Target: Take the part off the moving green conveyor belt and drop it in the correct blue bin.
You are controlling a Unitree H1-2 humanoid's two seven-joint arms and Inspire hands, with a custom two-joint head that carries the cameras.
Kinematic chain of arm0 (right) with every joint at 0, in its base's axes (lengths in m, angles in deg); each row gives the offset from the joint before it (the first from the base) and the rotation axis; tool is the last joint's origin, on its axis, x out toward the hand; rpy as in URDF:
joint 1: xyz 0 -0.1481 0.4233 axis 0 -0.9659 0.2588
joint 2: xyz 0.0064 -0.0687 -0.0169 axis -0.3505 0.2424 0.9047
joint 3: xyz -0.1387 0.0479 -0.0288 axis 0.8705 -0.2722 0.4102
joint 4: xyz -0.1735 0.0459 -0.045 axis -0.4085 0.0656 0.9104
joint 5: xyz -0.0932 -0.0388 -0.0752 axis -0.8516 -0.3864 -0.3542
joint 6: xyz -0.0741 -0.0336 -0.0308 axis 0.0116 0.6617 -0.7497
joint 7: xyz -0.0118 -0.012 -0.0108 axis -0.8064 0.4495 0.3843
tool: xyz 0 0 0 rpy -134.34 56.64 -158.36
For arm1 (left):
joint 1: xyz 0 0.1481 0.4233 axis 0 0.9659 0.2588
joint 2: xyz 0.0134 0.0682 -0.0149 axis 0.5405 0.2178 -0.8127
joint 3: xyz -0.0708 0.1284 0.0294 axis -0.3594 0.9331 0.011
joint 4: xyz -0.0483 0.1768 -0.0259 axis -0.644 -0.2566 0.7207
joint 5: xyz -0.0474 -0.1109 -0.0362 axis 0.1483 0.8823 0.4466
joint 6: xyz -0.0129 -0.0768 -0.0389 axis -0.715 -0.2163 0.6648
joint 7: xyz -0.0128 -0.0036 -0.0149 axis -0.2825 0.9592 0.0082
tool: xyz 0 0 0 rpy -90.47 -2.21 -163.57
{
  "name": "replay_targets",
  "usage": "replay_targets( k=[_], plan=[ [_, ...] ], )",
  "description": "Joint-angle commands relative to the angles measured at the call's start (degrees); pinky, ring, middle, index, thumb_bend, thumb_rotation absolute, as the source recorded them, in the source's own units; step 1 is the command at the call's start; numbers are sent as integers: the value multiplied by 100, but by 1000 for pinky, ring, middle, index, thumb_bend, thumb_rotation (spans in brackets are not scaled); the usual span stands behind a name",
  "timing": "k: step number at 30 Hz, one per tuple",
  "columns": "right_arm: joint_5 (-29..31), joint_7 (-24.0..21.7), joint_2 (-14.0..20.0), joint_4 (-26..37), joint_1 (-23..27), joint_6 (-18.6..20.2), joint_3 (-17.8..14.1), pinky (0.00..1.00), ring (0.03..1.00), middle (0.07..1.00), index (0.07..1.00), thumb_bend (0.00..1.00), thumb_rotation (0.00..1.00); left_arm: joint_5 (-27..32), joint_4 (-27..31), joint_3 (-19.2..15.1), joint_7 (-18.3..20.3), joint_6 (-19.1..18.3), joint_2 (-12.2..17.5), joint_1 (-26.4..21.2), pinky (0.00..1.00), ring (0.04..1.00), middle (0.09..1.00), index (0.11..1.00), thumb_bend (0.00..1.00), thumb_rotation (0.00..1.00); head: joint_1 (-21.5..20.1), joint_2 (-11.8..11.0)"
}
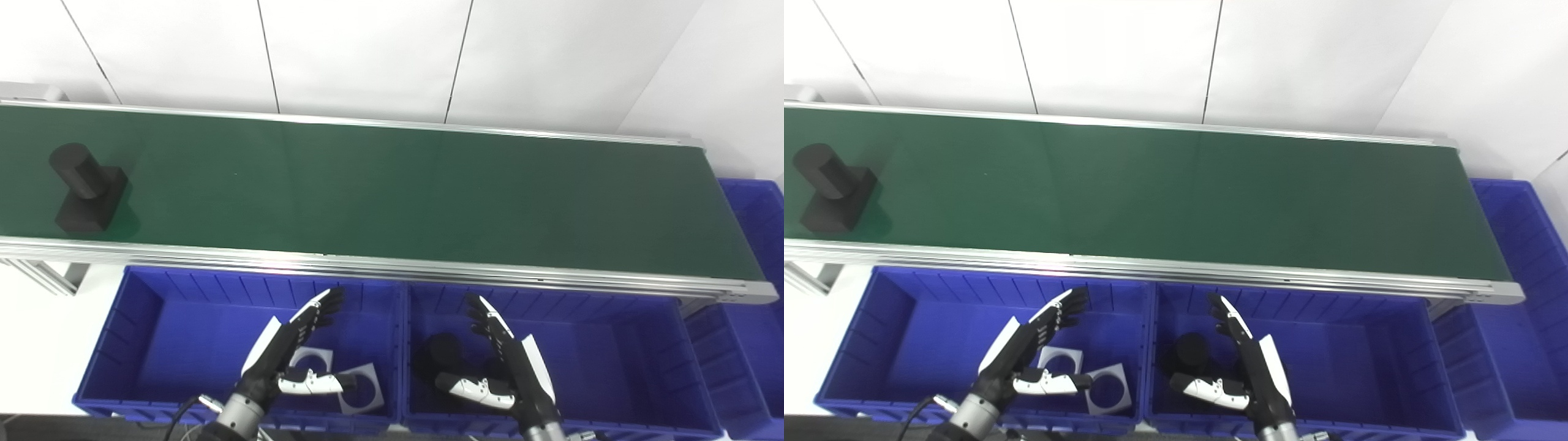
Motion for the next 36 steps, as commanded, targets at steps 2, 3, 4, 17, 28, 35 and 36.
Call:
replay_targets(
  k=[2,3,4,17,28,35,36],
  plan=[
    [-31,68,15,96,17,-387,-26,853,897,921,919,873,449,-61,99,75,-223,234,81,-115,854,891,906,907,878,360,28,-2],
    [-39,68,14,102,13,-390,-26,854,896,919,918,872,452,-64,104,94,-261,234,85,-115,853,890,904,906,879,357,43,0],
    [-19,50,11,116,5,-372,-25,856,899,920,919,873,451,-79,110,113,-304,234,91,-113,851,888,901,903,879,359,47,0],
    [-29,42,-46,208,-56,-300,-12,860,912,933,923,869,440,-56,189,335,-696,234,224,-107,856,889,900,902,864,348,67,34],
    [-12,42,-16,159,-20,-377,-25,856,897,922,917,864,431,-120,214,506,-888,234,298,-154,850,887,903,905,861,349,118,15],
    [74,50,-18,91,-18,-496,-43,861,908,927,919,869,428,-161,193,613,-1038,234,345,-181,842,883,901,904,866,364,136,8],
    [101,55,-27,73,-15,-515,-51,858,908,927,919,871,432,-113,191,613,-1026,234,339,-179,840,882,900,903,867,357,136,8]
  ],
)
